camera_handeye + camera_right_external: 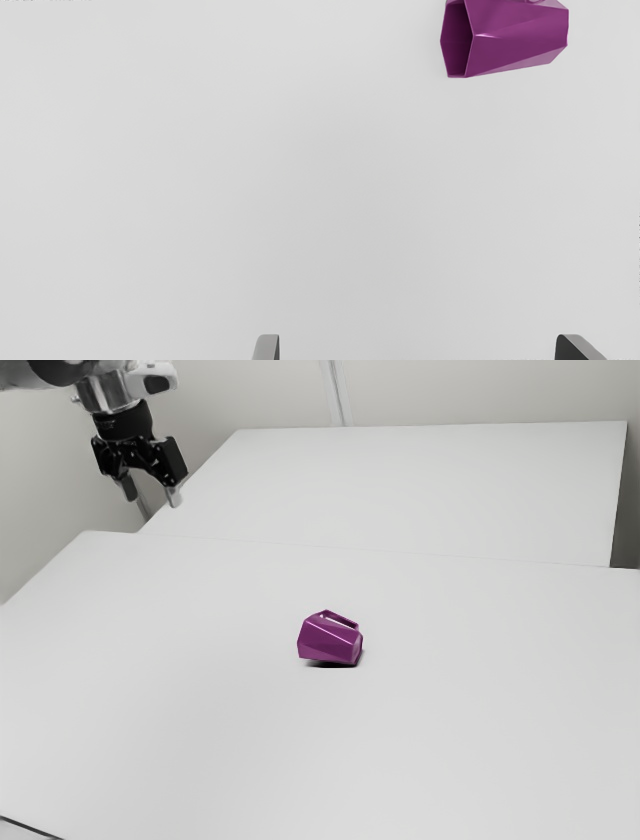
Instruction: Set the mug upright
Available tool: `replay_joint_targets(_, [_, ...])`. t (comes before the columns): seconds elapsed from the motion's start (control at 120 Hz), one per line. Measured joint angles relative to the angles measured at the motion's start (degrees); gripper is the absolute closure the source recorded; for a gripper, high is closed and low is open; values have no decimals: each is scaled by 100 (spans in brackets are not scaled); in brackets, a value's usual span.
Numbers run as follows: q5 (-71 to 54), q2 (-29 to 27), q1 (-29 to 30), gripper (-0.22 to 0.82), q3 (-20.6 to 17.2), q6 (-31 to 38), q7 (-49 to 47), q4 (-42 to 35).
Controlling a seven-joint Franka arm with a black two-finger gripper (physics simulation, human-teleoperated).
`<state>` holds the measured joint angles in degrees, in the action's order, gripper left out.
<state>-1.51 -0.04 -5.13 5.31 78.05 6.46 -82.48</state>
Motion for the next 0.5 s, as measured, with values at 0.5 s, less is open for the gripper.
replay_joint_targets(0.5, [3284,993,100,0,908,2281,686,-2210])
